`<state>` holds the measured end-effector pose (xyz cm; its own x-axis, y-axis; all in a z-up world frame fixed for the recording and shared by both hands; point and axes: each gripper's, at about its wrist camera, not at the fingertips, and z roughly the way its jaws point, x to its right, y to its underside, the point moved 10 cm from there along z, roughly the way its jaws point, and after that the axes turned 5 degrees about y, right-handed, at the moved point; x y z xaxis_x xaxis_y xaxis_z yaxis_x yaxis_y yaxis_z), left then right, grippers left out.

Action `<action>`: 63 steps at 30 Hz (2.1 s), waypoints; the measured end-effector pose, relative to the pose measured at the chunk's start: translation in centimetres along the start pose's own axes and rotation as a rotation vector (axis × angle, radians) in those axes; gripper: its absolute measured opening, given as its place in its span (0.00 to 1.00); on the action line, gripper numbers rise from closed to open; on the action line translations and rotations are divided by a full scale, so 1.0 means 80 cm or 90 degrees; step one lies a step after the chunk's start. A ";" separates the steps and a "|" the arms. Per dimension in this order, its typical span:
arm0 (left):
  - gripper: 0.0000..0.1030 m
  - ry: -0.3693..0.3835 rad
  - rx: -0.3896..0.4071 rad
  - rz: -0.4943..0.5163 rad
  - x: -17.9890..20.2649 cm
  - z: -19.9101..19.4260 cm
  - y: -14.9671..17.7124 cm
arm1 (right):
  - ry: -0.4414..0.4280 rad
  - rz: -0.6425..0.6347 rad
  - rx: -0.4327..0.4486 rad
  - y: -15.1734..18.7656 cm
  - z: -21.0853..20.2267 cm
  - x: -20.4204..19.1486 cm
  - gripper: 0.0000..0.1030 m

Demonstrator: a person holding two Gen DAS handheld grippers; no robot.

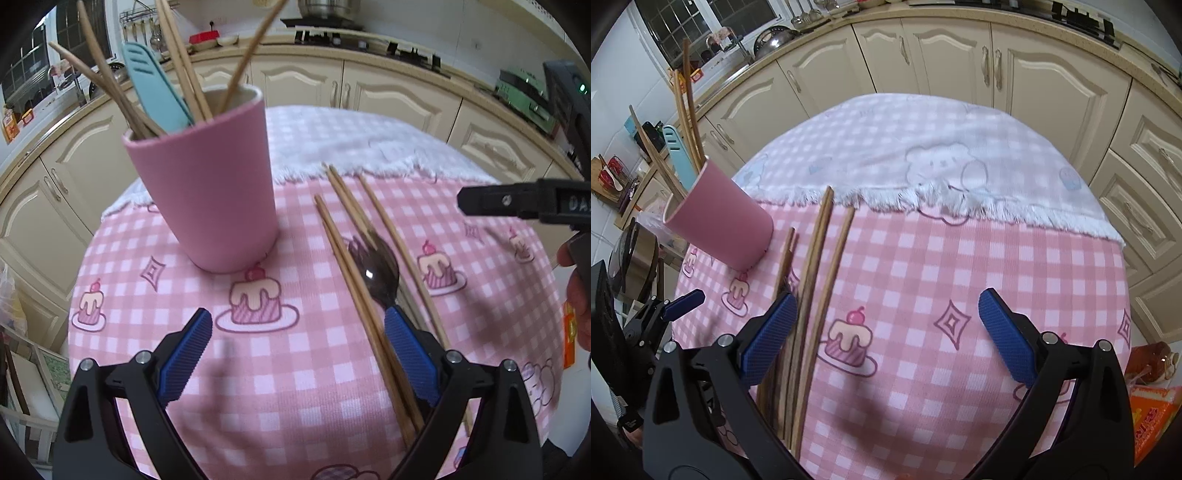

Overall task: Organize utensils
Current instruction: 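Move both tools back down to the remaining chopsticks beside the cup, then close the left tool on one chopstick while the right tool grasps another chopstick, then lift both chopsticks over the pink cup and lower them into it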

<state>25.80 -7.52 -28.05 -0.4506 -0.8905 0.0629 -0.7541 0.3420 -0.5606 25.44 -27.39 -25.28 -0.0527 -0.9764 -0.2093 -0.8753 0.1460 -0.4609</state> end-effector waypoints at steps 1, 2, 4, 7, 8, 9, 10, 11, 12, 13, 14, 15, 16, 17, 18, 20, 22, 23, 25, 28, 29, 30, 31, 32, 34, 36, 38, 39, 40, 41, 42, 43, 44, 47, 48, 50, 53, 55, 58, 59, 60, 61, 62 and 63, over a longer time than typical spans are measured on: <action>0.90 -0.002 -0.004 0.001 0.001 0.003 0.002 | 0.000 0.002 -0.002 0.001 0.001 0.001 0.94; 0.90 -0.004 -0.011 0.002 0.001 0.006 0.005 | 0.002 0.004 -0.004 0.003 0.002 0.003 0.94; 0.90 -0.012 -0.020 0.001 0.000 0.011 0.008 | 0.003 0.003 -0.006 0.004 0.003 0.004 0.94; 0.90 -0.022 -0.023 0.001 -0.003 0.016 0.011 | 0.007 -0.003 -0.011 0.006 0.005 0.004 0.94; 0.90 -0.020 -0.022 -0.004 -0.003 0.017 0.011 | 0.007 -0.005 -0.012 0.007 0.007 0.003 0.94; 0.90 -0.017 -0.021 -0.008 -0.004 0.019 0.009 | 0.009 -0.009 -0.015 0.008 0.008 0.002 0.94; 0.90 -0.016 -0.020 -0.011 -0.004 0.021 0.008 | 0.011 -0.013 -0.018 0.009 0.010 0.001 0.94; 0.90 -0.012 -0.019 -0.014 -0.004 0.023 0.007 | 0.013 -0.019 -0.020 0.010 0.012 -0.001 0.94; 0.90 -0.014 -0.021 -0.015 -0.003 0.026 0.006 | 0.016 -0.024 -0.023 0.012 0.014 -0.003 0.94; 0.90 -0.016 -0.024 -0.014 -0.002 0.029 0.006 | 0.021 -0.032 -0.027 0.013 0.016 -0.005 0.94; 0.90 -0.023 -0.028 -0.009 -0.001 0.034 0.004 | 0.025 -0.038 -0.029 0.015 0.018 -0.006 0.94; 0.90 -0.026 -0.020 -0.006 0.000 0.035 0.002 | 0.034 -0.048 -0.033 0.017 0.021 -0.009 0.94; 0.90 -0.026 -0.020 -0.004 0.001 0.037 0.001 | 0.034 -0.048 -0.033 0.017 0.021 -0.009 0.94; 0.90 -0.025 -0.021 -0.004 0.000 0.038 0.000 | 0.041 -0.057 -0.036 0.019 0.024 -0.011 0.94; 0.90 -0.021 -0.021 -0.002 0.000 0.038 0.000 | 0.047 -0.065 -0.039 0.021 0.026 -0.013 0.94; 0.89 -0.018 -0.022 -0.001 -0.002 0.038 0.000 | 0.058 -0.084 -0.045 0.025 0.033 -0.020 0.94; 0.89 -0.018 -0.022 0.001 -0.004 0.035 0.002 | 0.064 -0.100 -0.049 0.028 0.038 -0.028 0.94; 0.89 -0.017 -0.023 0.002 -0.004 0.034 0.003 | 0.064 -0.107 -0.049 0.027 0.041 -0.033 0.93; 0.89 -0.017 -0.022 0.002 -0.006 0.030 0.006 | 0.063 -0.116 -0.048 0.027 0.047 -0.041 0.84; 0.89 -0.017 -0.022 0.003 -0.006 0.029 0.007 | 0.077 -0.131 -0.048 0.024 0.055 -0.046 0.72; 0.89 -0.018 -0.022 0.005 -0.006 0.029 0.006 | 0.084 -0.141 -0.047 0.023 0.057 -0.047 0.66; 0.89 -0.018 -0.022 0.006 -0.006 0.029 0.005 | 0.088 -0.148 -0.046 0.022 0.057 -0.049 0.62; 0.87 -0.019 -0.022 0.007 -0.006 0.030 0.003 | 0.086 -0.150 -0.046 0.022 0.056 -0.051 0.51; 0.85 -0.016 -0.023 0.009 -0.004 0.030 0.001 | 0.082 -0.151 -0.047 0.021 0.056 -0.054 0.43; 0.81 -0.013 -0.027 0.013 -0.002 0.032 -0.002 | 0.080 -0.155 -0.054 0.022 0.055 -0.057 0.42; 0.76 -0.009 -0.034 0.020 0.001 0.035 -0.005 | 0.083 -0.153 -0.057 0.021 0.057 -0.058 0.42; 0.66 0.003 -0.044 0.028 0.008 0.036 -0.009 | 0.095 -0.163 -0.057 0.017 0.061 -0.062 0.41; 0.62 0.008 -0.047 0.032 0.011 0.037 -0.010 | 0.099 -0.169 -0.055 0.015 0.064 -0.066 0.40; 0.53 0.018 -0.052 0.040 0.016 0.037 -0.012 | 0.102 -0.180 -0.051 0.013 0.065 -0.070 0.31; 0.38 0.025 -0.053 0.045 0.019 0.036 -0.012 | 0.096 -0.185 -0.050 0.015 0.064 -0.075 0.16; 0.28 0.030 -0.055 0.048 0.021 0.035 -0.013 | 0.084 -0.186 -0.051 0.015 0.064 -0.078 0.11; 0.11 0.037 -0.057 0.047 0.023 0.034 -0.013 | 0.070 -0.183 -0.054 0.017 0.063 -0.081 0.10; 0.07 0.051 -0.061 0.039 0.023 0.033 -0.013 | 0.056 -0.181 -0.054 0.018 0.062 -0.082 0.08; 0.05 0.064 -0.052 0.013 0.016 0.026 -0.010 | 0.010 -0.147 -0.042 0.019 0.053 -0.079 0.06; 0.05 0.062 -0.045 0.009 0.014 0.022 -0.009 | 0.005 -0.141 -0.038 0.018 0.049 -0.078 0.06; 0.05 0.070 -0.030 -0.003 0.010 0.012 -0.009 | -0.017 -0.123 -0.024 0.015 0.039 -0.074 0.06; 0.05 0.076 0.002 -0.005 0.011 -0.006 -0.013 | -0.036 -0.104 0.001 0.005 0.023 -0.066 0.06; 0.05 0.088 0.029 -0.010 0.013 -0.021 -0.018 | -0.058 -0.087 0.026 -0.003 0.008 -0.064 0.06; 0.05 0.099 0.074 -0.015 0.014 -0.046 -0.026 | -0.083 -0.073 0.068 -0.014 -0.016 -0.063 0.06; 0.05 0.101 0.093 -0.018 0.013 -0.057 -0.032 | -0.091 -0.071 0.084 -0.018 -0.025 -0.063 0.06; 0.05 0.102 0.106 -0.020 0.010 -0.065 -0.036 | -0.097 -0.070 0.095 -0.022 -0.031 -0.063 0.06; 0.05 0.102 0.117 -0.022 0.009 -0.071 -0.040 | -0.104 -0.067 0.114 -0.027 -0.042 -0.064 0.06; 0.05 0.103 0.132 -0.024 0.008 -0.079 -0.045 | -0.109 -0.066 0.126 -0.030 -0.048 -0.065 0.06; 0.05 0.104 0.144 -0.026 0.007 -0.086 -0.051 | -0.116 -0.064 0.139 -0.034 -0.056 -0.065 0.06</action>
<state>25.32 -7.36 -20.08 -0.5065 -0.8359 0.2115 -0.6558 0.2142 -0.7239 25.95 -23.39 -19.07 0.1330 -0.9461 -0.2952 -0.7465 0.1003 -0.6578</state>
